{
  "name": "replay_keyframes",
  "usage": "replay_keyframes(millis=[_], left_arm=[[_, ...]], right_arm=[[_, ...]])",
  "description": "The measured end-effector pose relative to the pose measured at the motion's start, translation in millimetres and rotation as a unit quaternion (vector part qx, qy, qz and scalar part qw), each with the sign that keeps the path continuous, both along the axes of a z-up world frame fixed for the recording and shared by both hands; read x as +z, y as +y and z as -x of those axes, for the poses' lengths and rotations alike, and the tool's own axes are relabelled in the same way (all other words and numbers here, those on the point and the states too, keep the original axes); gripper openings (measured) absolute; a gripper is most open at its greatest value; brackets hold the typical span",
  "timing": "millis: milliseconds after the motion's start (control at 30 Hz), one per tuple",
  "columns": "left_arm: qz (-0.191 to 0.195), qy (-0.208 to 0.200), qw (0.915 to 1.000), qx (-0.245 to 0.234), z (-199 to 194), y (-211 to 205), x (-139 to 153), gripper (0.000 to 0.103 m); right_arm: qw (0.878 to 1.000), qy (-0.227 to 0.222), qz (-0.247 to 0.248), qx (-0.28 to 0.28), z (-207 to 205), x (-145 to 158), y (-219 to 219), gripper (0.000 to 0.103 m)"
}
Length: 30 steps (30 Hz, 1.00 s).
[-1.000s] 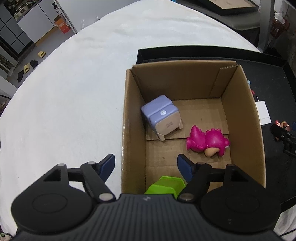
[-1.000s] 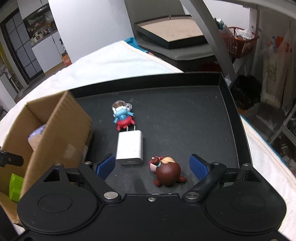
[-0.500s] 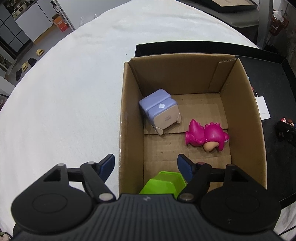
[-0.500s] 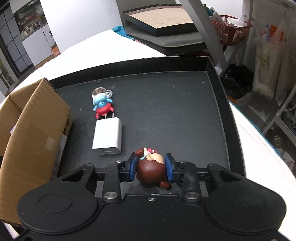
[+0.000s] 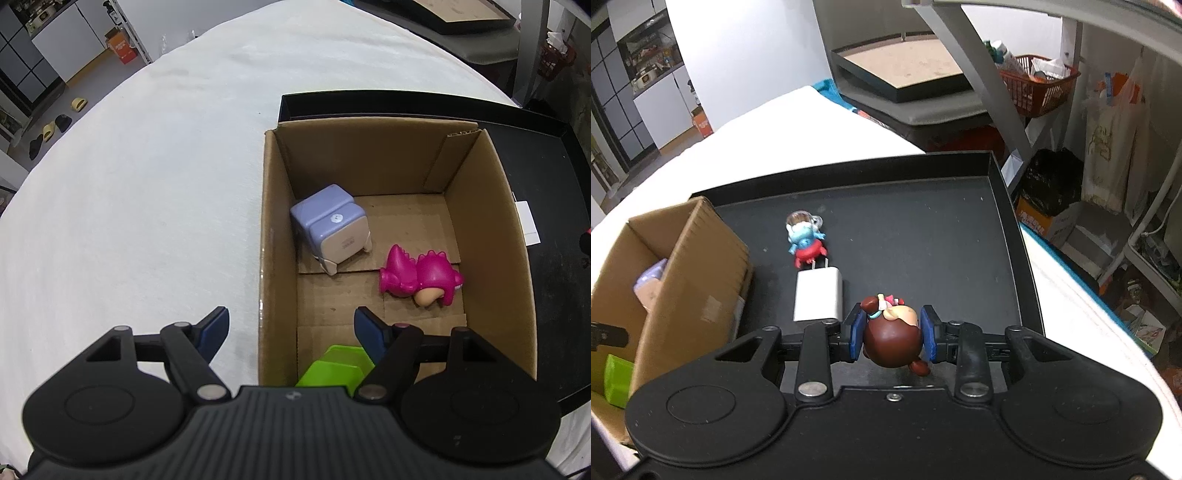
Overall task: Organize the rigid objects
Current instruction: 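Close the right tool on the brown doll head, then carry the brown doll head over the box and release it inside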
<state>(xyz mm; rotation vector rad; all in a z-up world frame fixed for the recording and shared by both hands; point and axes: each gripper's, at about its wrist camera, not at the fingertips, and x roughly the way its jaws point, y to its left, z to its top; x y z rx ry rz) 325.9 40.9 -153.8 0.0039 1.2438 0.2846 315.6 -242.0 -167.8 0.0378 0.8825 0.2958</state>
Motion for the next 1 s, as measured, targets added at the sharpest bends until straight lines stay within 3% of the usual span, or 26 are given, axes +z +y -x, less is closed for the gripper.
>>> replay_keyframes(millis=[533, 1000], left_arm=[[0.031, -0.006, 0.9995, -0.004, 1.8, 24.3, -5.5, 0.073], [0.076, -0.023, 0.9967, -0.014, 3.5, 41.0, -10.6, 0.07]], right_arm=[[0.998, -0.064, -0.013, 0.008, 13.7, 52.3, 33.3, 0.031], [0.995, -0.078, -0.011, 0.058, 17.8, 61.2, 91.2, 0.031]])
